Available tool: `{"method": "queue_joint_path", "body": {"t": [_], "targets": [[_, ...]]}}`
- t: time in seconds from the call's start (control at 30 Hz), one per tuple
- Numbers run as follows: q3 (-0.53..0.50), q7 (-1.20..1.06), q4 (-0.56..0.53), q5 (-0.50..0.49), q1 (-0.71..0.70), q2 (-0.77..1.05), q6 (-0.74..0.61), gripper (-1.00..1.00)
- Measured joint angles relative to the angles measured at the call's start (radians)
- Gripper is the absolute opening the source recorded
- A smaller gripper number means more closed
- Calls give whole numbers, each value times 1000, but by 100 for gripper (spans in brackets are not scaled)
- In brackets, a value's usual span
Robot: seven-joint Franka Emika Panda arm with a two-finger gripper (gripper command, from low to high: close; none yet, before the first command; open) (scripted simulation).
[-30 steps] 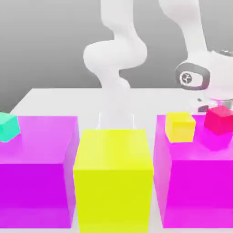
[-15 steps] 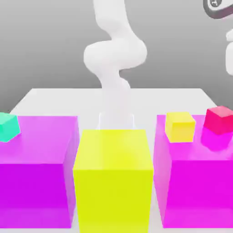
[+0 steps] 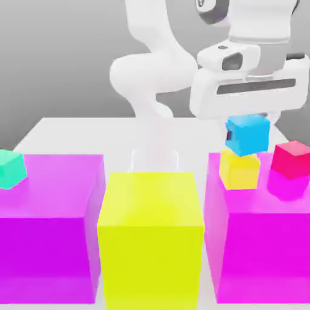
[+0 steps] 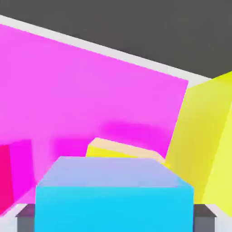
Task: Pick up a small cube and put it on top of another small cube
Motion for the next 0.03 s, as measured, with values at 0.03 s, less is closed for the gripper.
{"method": "queue_joint_path", "body": {"t": [0.03], "targets": [[0,0,0,0,0,0,0,100]]}}
